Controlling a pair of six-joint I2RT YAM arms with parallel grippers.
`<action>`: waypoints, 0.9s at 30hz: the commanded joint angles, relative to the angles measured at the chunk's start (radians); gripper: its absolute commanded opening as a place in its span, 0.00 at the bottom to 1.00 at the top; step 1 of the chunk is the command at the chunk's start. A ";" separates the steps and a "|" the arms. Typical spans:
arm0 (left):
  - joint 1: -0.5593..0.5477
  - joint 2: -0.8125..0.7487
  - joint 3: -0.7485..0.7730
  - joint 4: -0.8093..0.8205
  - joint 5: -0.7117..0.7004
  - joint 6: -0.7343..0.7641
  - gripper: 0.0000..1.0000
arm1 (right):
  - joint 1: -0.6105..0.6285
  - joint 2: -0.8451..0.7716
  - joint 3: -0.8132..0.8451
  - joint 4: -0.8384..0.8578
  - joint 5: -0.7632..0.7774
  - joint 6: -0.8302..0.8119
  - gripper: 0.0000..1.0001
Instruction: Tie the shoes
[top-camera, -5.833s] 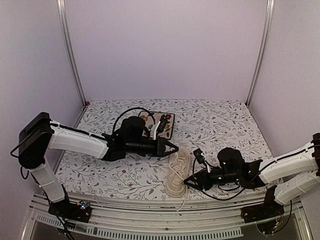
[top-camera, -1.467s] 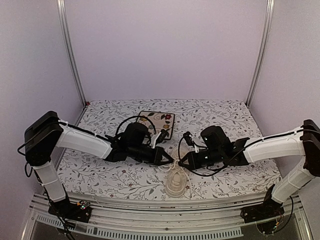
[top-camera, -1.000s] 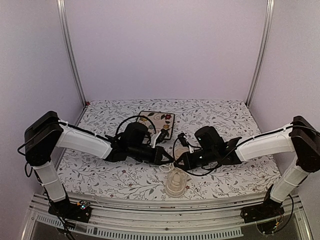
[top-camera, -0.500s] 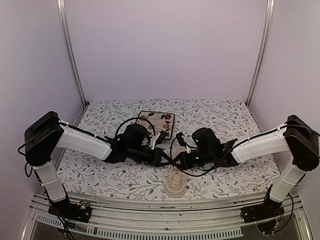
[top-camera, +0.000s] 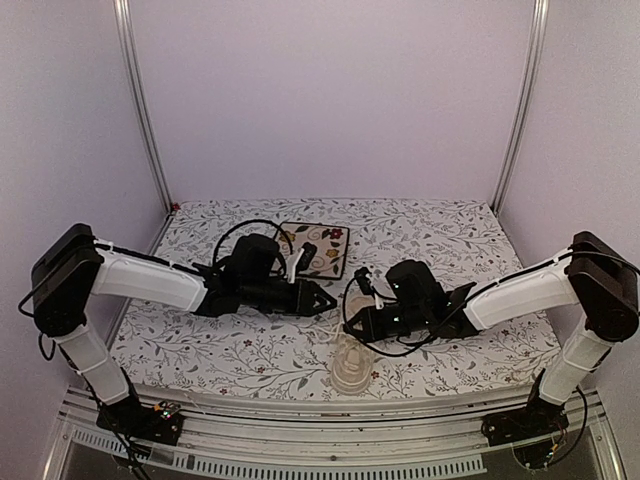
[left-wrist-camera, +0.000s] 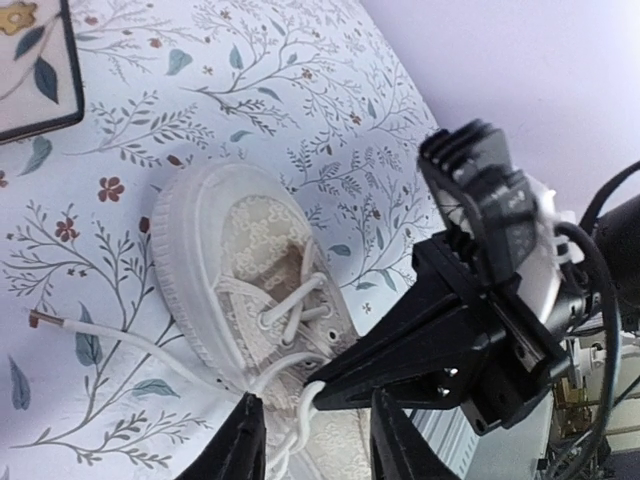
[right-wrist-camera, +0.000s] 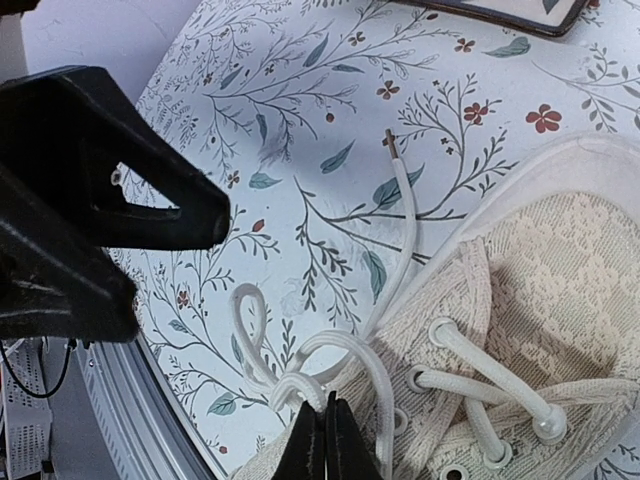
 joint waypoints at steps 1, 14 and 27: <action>0.023 0.065 0.037 -0.024 0.003 -0.013 0.35 | 0.007 -0.020 -0.014 0.020 0.016 0.005 0.02; 0.022 0.201 0.120 -0.074 0.077 0.008 0.32 | 0.007 -0.069 -0.053 0.003 0.021 0.006 0.02; 0.013 0.196 0.055 0.000 0.162 -0.011 0.28 | 0.007 -0.065 -0.050 -0.002 0.024 0.007 0.02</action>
